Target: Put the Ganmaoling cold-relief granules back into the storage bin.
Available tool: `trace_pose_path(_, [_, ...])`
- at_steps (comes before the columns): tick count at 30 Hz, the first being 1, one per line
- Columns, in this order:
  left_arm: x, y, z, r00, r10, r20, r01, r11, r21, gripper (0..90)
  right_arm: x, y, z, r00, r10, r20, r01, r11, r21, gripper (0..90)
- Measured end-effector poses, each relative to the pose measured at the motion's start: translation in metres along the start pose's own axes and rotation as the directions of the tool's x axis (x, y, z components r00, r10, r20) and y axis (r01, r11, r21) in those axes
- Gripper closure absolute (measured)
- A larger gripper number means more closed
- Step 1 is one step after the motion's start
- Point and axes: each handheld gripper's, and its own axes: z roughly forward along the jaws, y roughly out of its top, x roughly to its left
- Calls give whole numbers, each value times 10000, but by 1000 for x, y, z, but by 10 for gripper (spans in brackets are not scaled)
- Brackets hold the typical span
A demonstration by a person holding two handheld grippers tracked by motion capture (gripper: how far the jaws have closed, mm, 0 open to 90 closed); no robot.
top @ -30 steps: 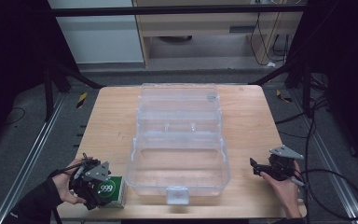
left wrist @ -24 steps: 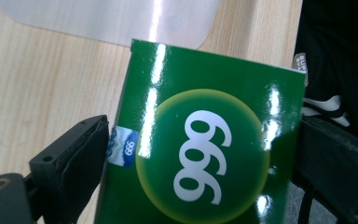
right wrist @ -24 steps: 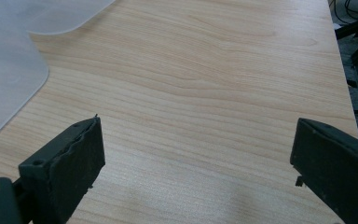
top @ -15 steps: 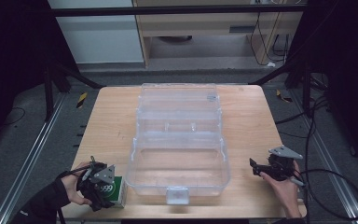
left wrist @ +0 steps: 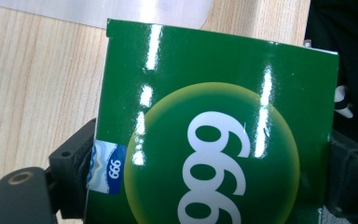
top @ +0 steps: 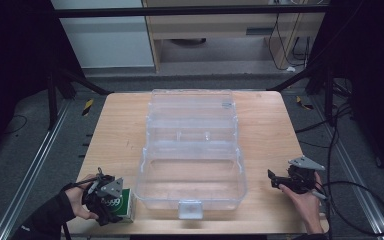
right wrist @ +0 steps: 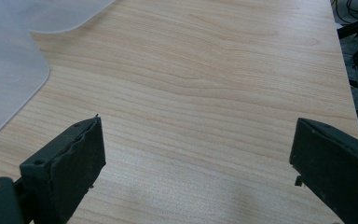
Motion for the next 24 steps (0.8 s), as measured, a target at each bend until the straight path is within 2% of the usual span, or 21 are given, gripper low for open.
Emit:
trace_pose_path(8, [0,2,-17,9999,31,-155,-35,9996,-267,126,-1,0,0,10000,-31,13,31,10000,-42,37])
trace_pose_path(24, [3,17,-72,9956,110,-926,-191,9960,-868,131,-1,0,0,10000,-18,-11,18,10000,-60,37])
